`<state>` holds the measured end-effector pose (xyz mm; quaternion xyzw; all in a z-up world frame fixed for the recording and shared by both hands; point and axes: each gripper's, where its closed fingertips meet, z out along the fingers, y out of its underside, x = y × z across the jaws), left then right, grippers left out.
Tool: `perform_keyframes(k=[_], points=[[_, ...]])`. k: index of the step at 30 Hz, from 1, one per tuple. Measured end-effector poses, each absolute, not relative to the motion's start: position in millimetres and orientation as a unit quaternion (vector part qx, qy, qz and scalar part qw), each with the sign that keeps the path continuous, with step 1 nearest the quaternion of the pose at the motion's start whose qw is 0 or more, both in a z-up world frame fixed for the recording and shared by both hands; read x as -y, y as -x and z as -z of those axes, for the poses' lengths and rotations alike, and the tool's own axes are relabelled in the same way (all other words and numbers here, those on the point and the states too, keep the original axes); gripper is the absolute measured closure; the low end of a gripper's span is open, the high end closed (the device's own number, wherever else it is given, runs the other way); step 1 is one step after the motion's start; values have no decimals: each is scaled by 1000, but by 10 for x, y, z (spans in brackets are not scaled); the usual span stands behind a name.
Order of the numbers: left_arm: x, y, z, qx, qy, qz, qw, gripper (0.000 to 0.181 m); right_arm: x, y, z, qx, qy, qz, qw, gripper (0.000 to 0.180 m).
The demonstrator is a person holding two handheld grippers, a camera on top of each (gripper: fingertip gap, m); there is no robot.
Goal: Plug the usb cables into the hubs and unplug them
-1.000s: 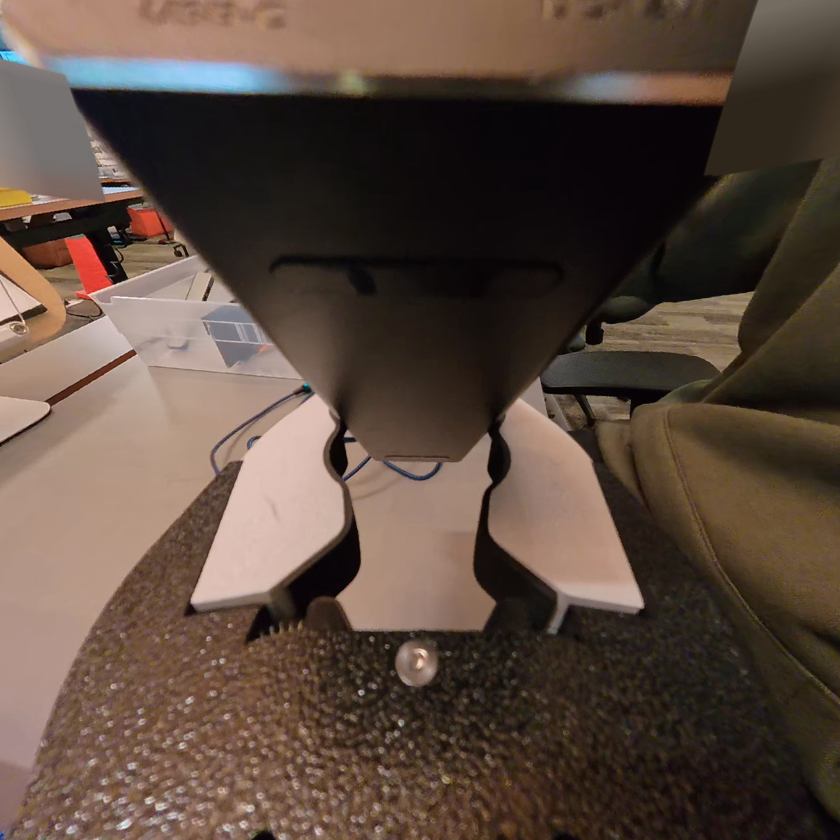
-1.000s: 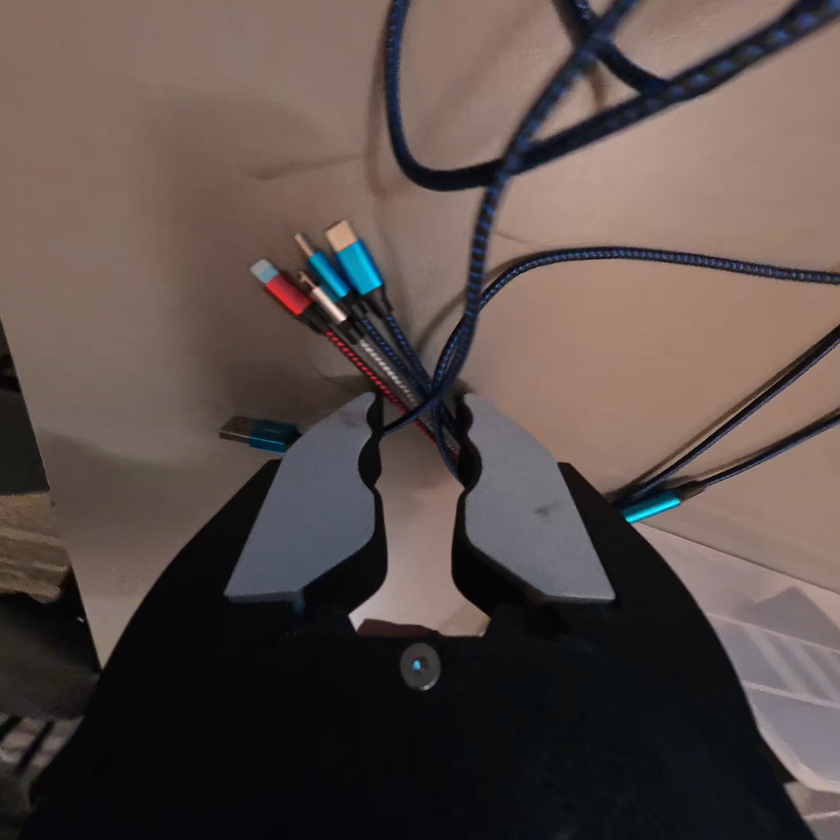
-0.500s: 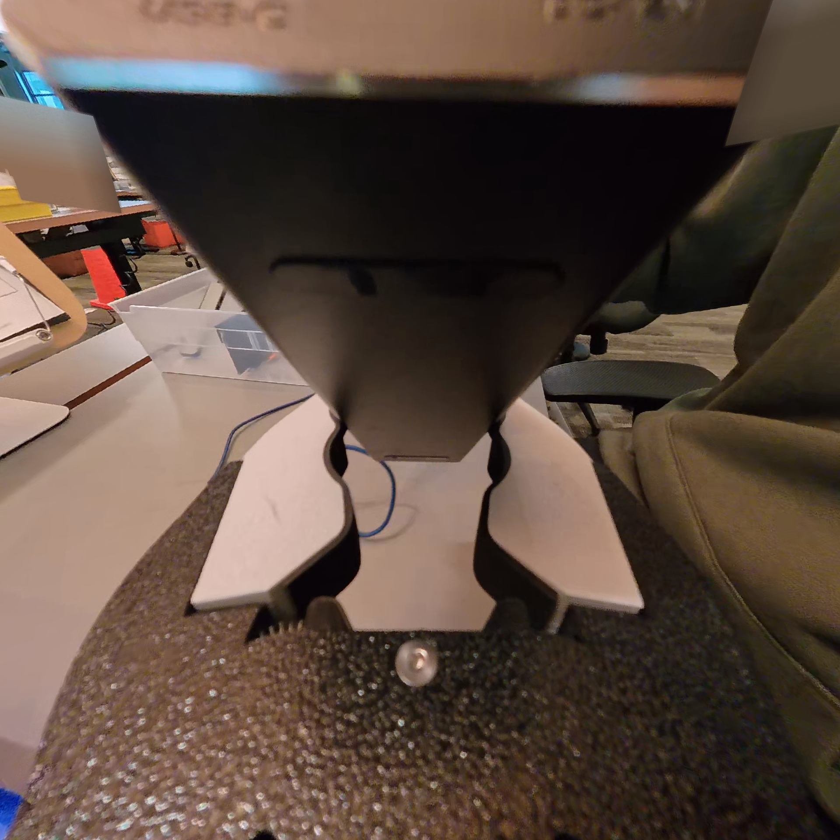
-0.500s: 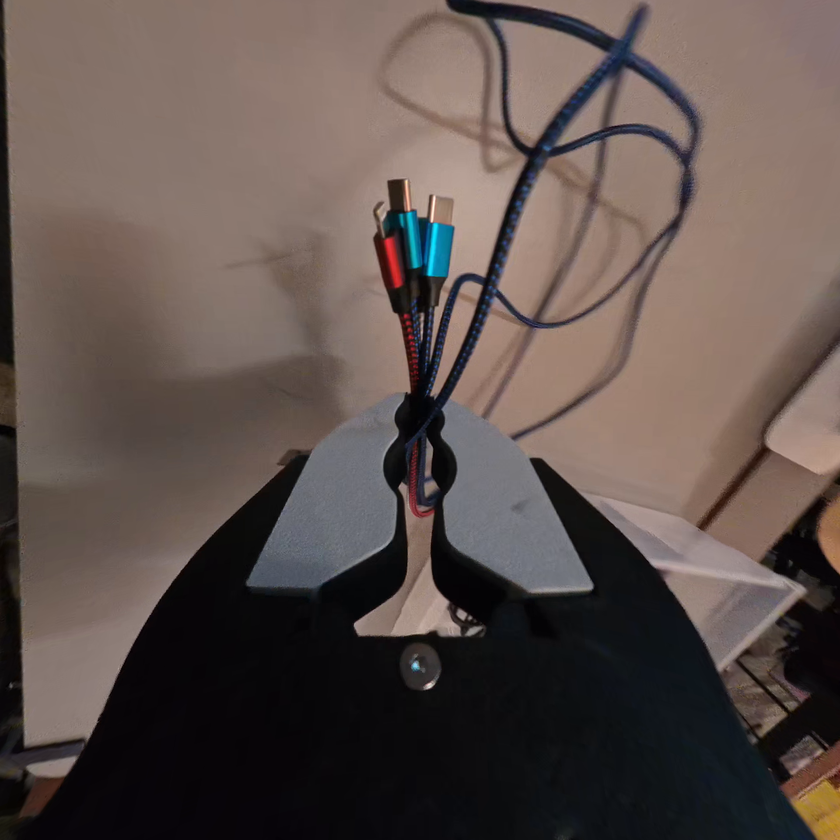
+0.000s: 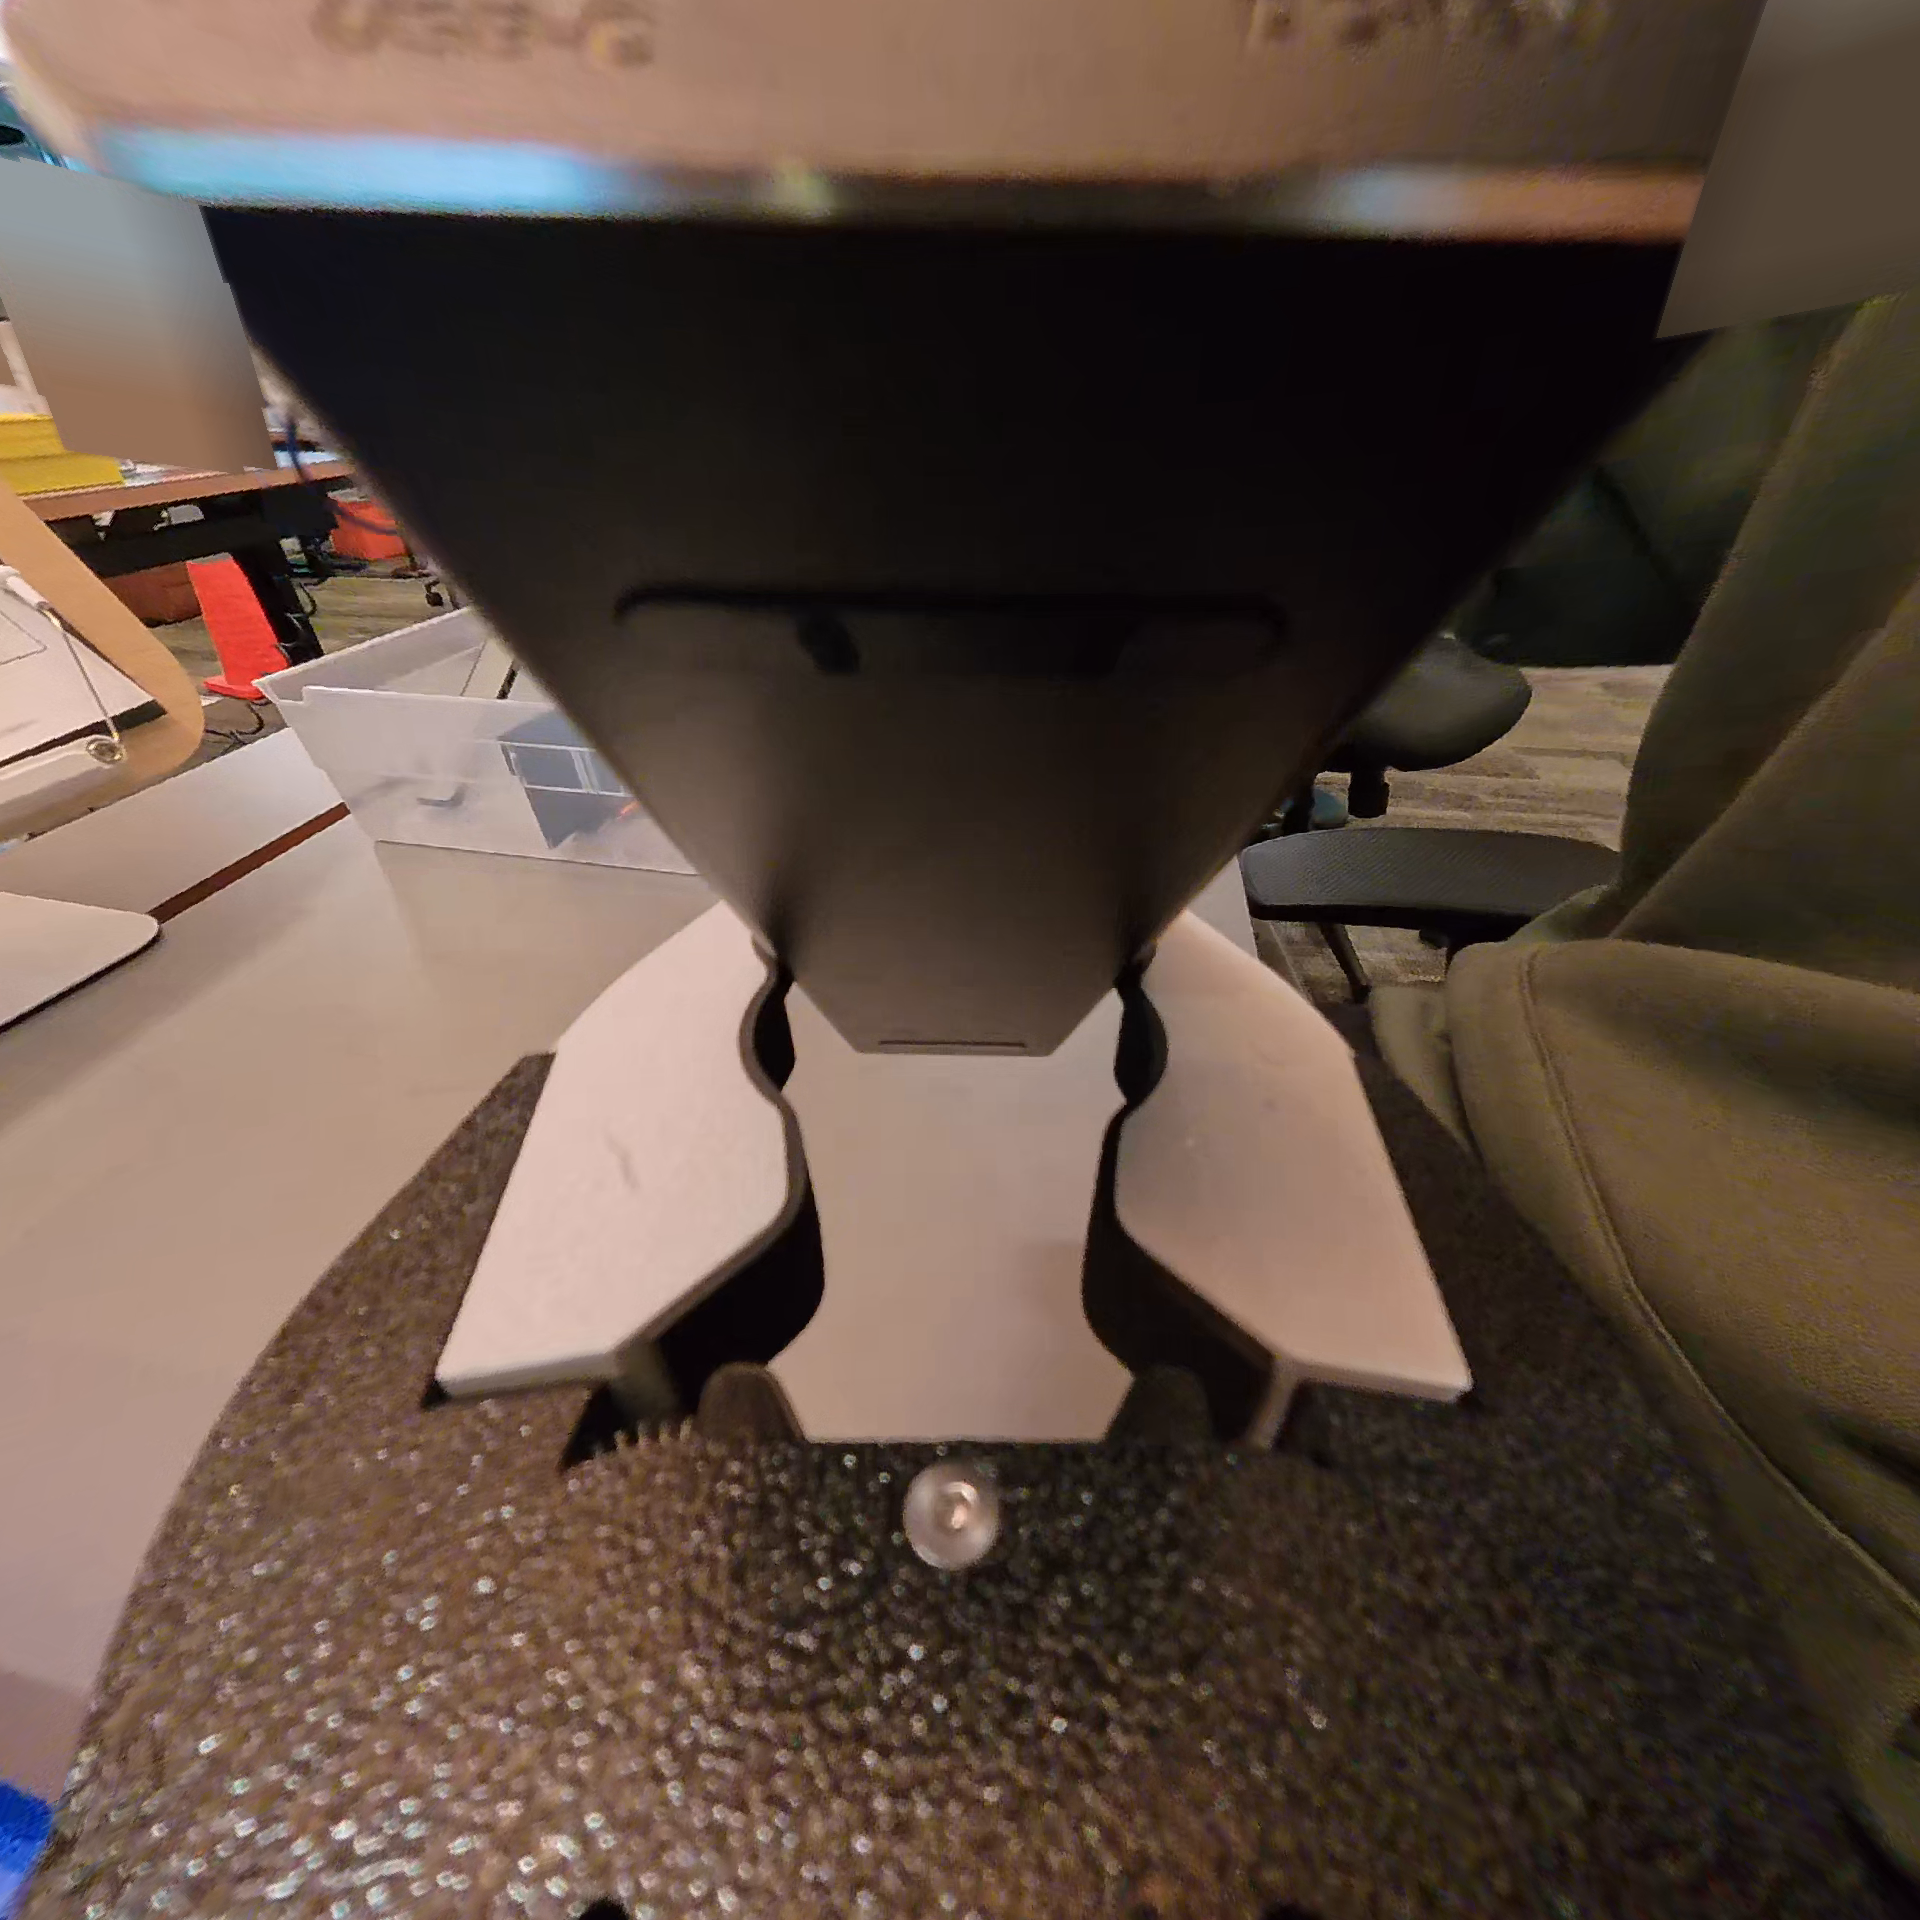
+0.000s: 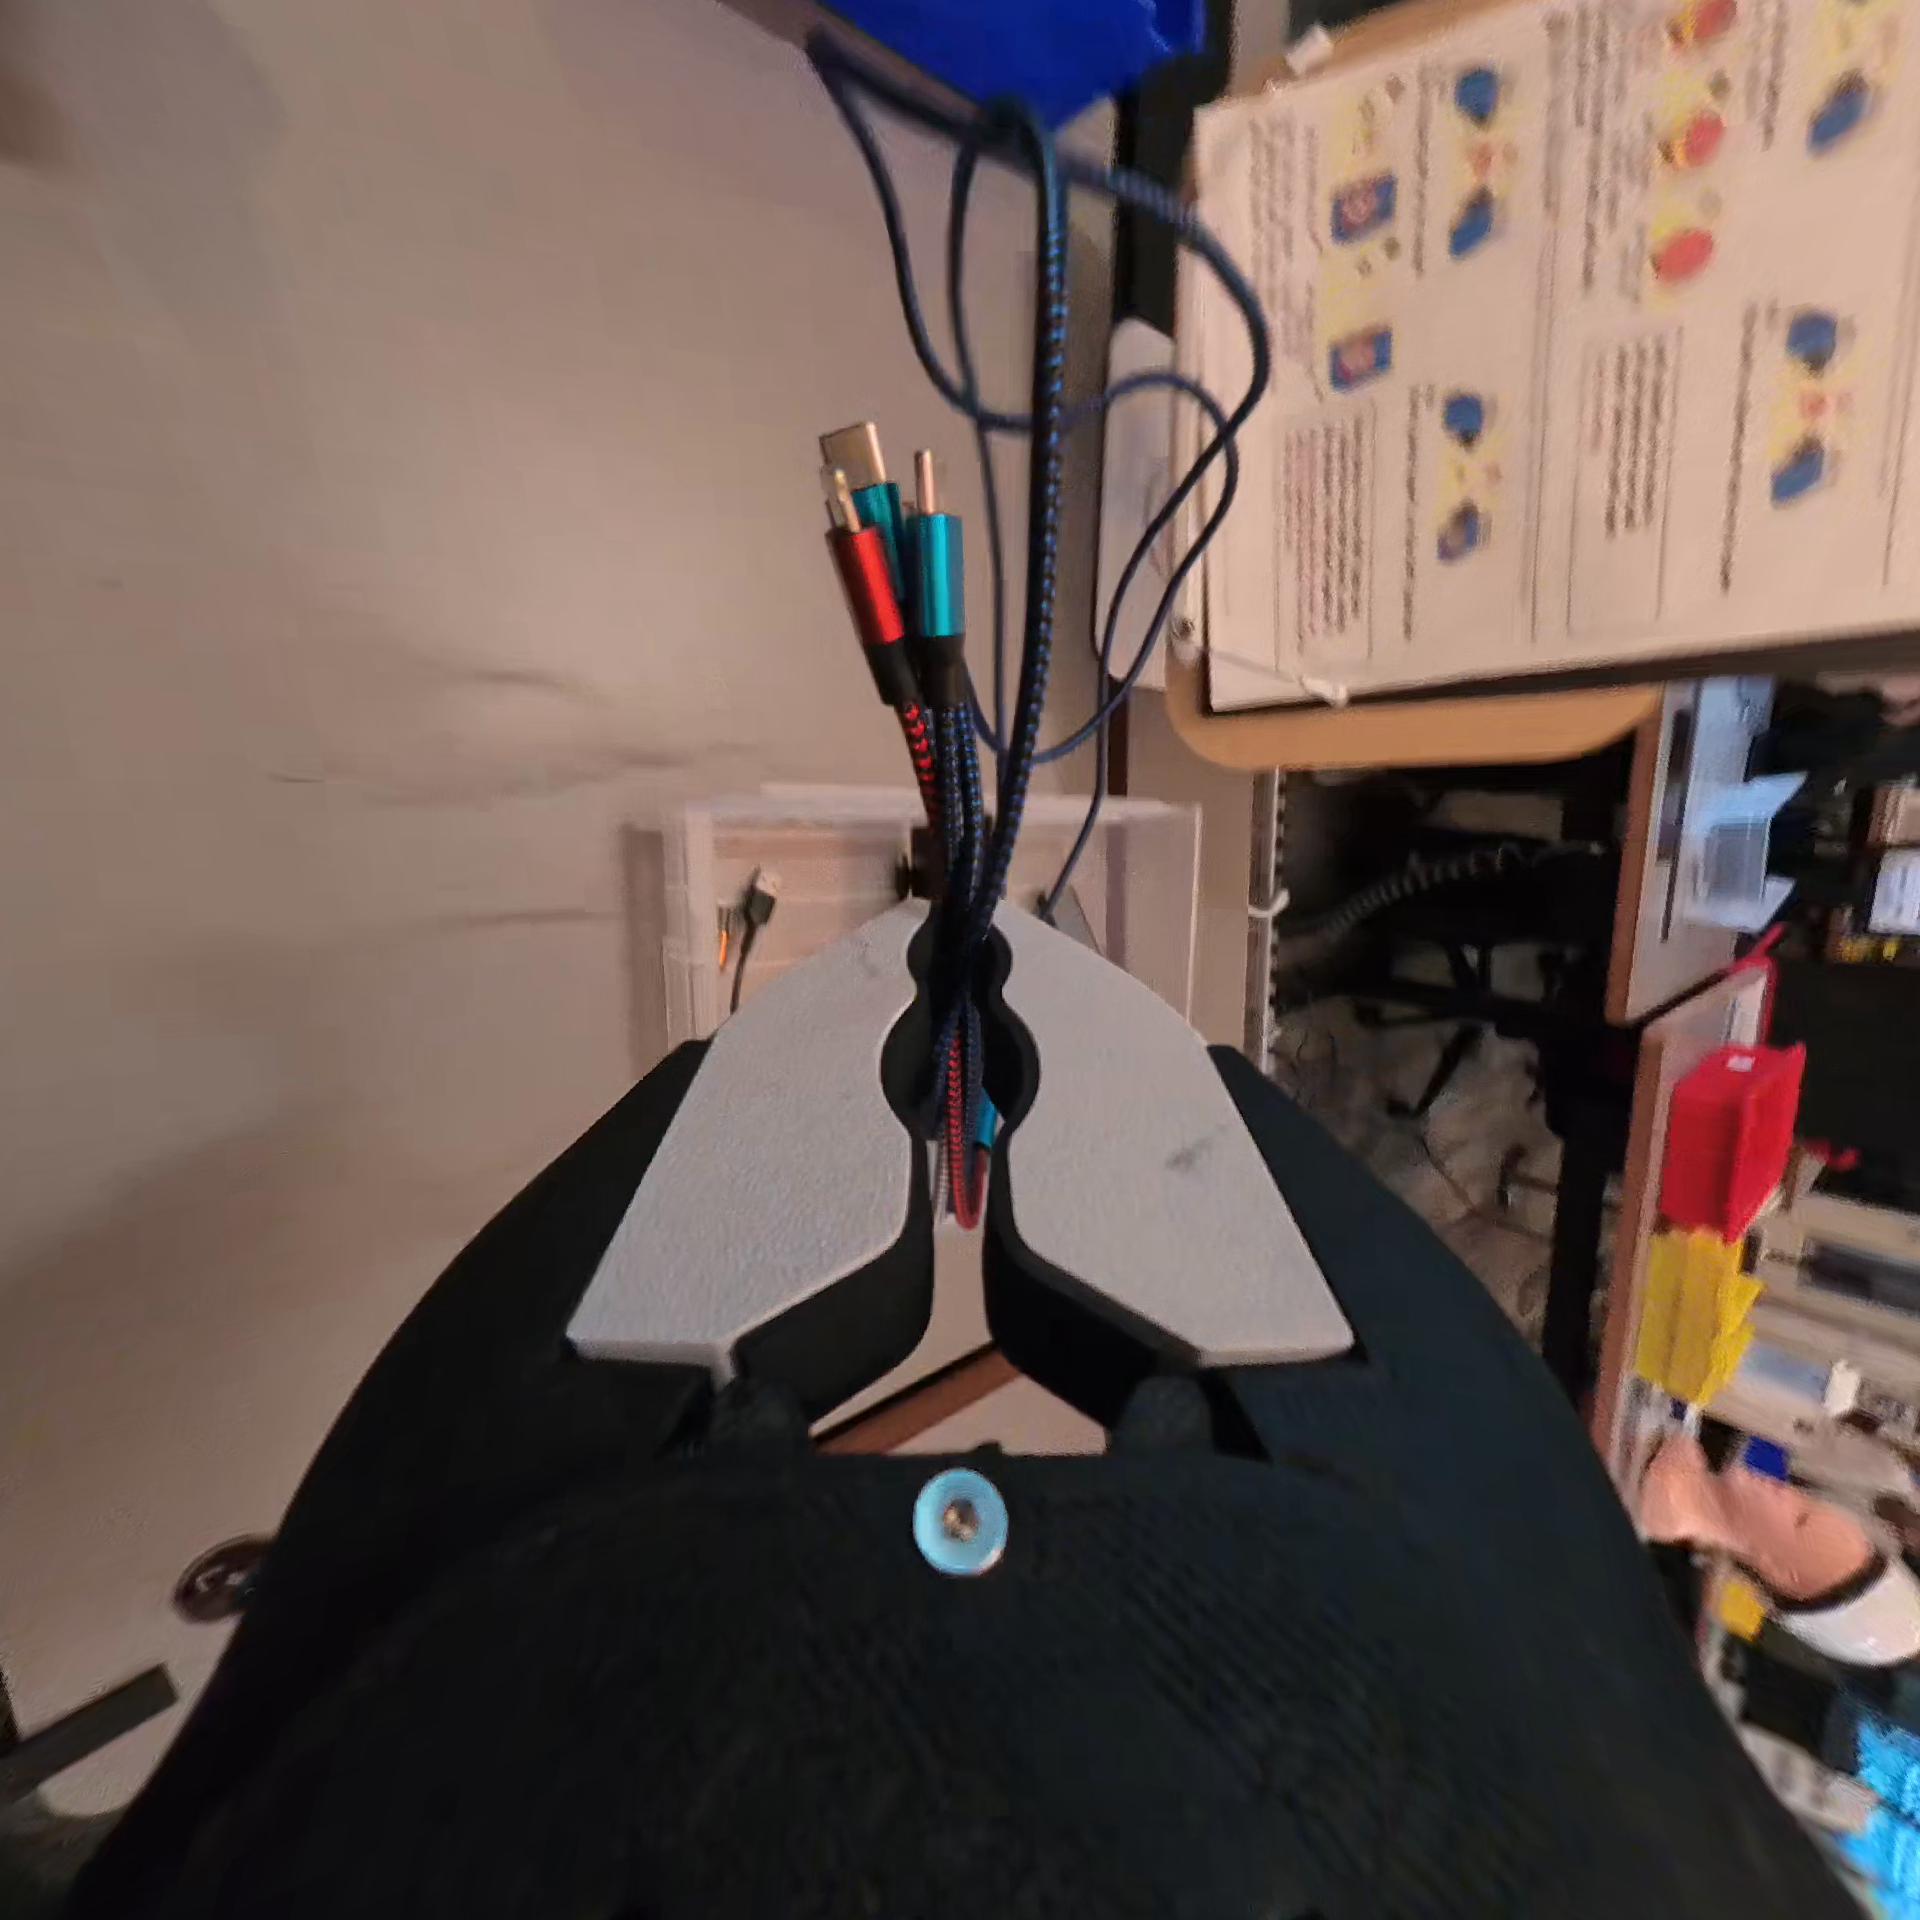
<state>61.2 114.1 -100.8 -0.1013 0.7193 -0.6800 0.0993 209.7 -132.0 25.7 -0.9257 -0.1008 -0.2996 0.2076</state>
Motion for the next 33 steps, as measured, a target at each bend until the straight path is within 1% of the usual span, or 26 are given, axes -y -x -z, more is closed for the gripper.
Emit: perform_keyframes(k=[1,4,8,13,15,18,23,25,28,30,31,33], points=[[-1136,-612,1011,-720,101,680,99,121,1418,-2138,-252,84,932,283,209,176],[-1112,-609,1023,-722,99,678,97,121,1619,-2303,-30,57,945,228,228,176],[-1074,-593,1042,-726,95,675,94,121,1800,-2485,565,30,960,136,243,176],[-1039,-585,1063,-727,93,674,88,121,1942,-2879,1192,-5,972,129,198,176],[-1025,-595,1082,-727,95,674,84,121,1958,-2944,1382,-17,977,104,185,176],[-1007,-604,1117,-731,97,671,81,121,2011,-3172,1581,-57,977,123,164,175],[-1001,-614,1143,-730,99,672,75,121,1902,-3260,1947,-70,970,136,190,176],[-1004,-616,1145,-728,99,675,73,121,1904,-3277,2134,-81,970,153,171,176],[-1007,-622,1163,-727,100,676,69,121,1926,-3389,2249,-86,962,234,114,176],[-1003,-629,1181,-726,102,676,65,121,1857,-3303,2326,-92,968,206,108,176],[-996,-632,1192,-726,103,677,62,121,1878,-3215,2365,-81,977,175,88,170],[-985,-634,1215,-729,104,674,61,121,2032,-3117,2319,-79,986,143,42,142]])
